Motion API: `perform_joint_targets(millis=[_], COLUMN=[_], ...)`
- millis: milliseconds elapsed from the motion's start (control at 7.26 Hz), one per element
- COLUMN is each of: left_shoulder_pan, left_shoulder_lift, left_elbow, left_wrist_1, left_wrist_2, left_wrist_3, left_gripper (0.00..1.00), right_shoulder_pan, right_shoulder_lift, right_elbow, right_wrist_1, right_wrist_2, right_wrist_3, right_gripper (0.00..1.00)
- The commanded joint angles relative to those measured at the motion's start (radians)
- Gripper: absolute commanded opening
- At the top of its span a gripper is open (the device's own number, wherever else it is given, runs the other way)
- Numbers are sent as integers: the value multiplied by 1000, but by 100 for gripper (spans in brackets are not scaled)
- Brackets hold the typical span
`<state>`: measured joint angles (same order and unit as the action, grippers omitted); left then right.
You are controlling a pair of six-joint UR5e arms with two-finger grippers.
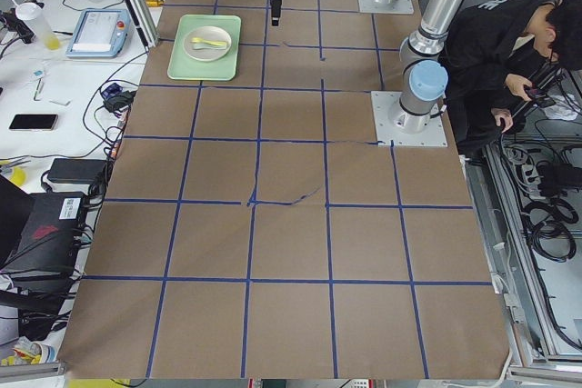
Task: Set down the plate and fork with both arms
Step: 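Move the right gripper over the plate above the yellow fork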
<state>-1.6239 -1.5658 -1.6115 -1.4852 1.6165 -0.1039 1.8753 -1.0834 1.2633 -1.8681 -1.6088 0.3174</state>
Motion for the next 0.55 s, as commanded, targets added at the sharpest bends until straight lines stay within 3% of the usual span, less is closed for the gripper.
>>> perform_joint_targets(millis=[0, 275, 413], left_shoulder_pan=[-1, -1, -1], left_shoulder_lift=[1, 1, 0], left_elbow=[-1, -1, -2], left_wrist_1=[-1, -1, -1], left_wrist_2=[-1, 2, 2], left_wrist_3=[0, -5, -5], left_gripper=[100, 100, 100], right_shoulder_pan=[24, 27, 27], right_shoulder_lift=[165, 327, 348], right_elbow=[-103, -266, -271], right_wrist_1=[-127, -135, -150], right_wrist_2=[-3, -29, -31], right_wrist_3=[72, 127, 127], right_gripper=[100, 96, 85])
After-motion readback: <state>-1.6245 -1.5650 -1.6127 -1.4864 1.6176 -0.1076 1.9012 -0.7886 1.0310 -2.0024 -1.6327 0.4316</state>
